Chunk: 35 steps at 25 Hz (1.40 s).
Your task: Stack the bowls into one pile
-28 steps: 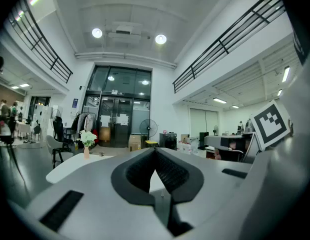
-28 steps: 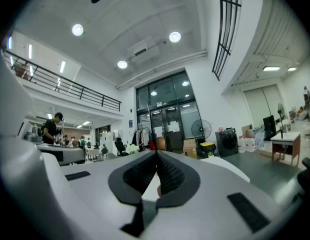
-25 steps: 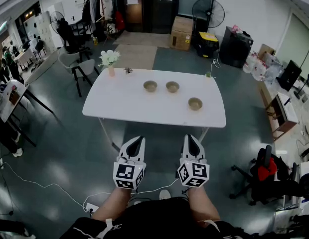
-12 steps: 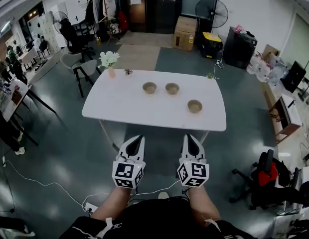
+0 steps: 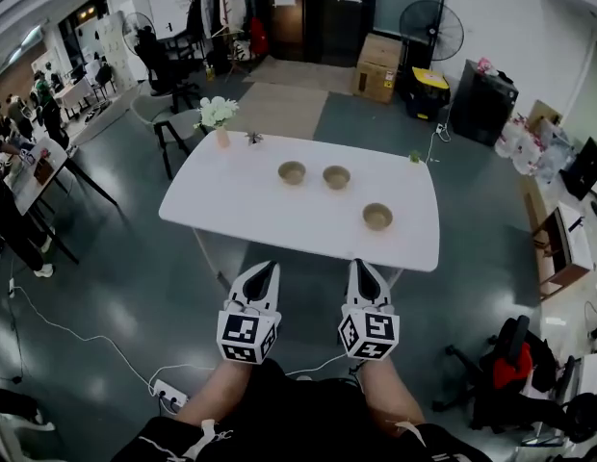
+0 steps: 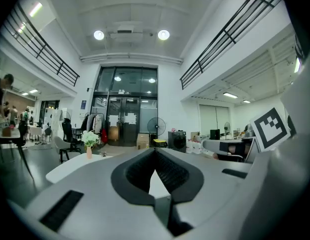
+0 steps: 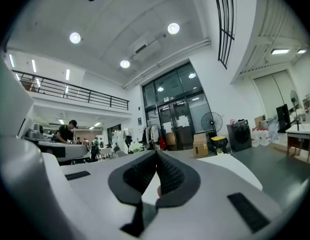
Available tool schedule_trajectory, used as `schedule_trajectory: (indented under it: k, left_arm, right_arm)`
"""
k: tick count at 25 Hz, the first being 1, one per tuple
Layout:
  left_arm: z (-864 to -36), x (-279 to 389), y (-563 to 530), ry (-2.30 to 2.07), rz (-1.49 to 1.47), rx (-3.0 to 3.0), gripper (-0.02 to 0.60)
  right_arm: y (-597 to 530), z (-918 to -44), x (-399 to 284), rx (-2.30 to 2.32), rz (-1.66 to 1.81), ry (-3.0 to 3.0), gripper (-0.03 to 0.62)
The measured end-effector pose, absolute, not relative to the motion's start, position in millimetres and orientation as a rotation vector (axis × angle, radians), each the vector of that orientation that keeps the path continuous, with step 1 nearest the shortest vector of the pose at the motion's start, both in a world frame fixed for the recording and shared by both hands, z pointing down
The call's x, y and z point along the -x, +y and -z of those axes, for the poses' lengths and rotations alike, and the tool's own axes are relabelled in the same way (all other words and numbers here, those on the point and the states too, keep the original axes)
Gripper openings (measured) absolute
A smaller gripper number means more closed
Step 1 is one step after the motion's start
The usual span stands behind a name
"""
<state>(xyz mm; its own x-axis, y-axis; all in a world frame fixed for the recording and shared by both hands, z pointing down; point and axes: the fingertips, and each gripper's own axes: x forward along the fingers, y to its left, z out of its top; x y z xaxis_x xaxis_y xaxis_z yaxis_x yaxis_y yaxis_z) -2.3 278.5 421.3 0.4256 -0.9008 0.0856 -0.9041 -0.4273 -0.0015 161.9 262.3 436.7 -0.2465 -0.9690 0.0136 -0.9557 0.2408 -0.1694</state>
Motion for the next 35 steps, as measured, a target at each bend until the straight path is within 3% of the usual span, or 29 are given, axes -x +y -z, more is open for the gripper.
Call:
schedule_trajectory:
  k: [16, 35]
  left_arm:
    - [-434, 3, 162, -1.672, -0.123, -2.582, 0.011]
    - [-431, -25, -177, -1.305, -0.127, -2.761, 0.011]
  right_arm:
    - [138, -450, -153, 1.822, 0.252, 2.448, 0.015]
    - [-165, -449, -175, 2.107, 0.261, 2.269, 0.015]
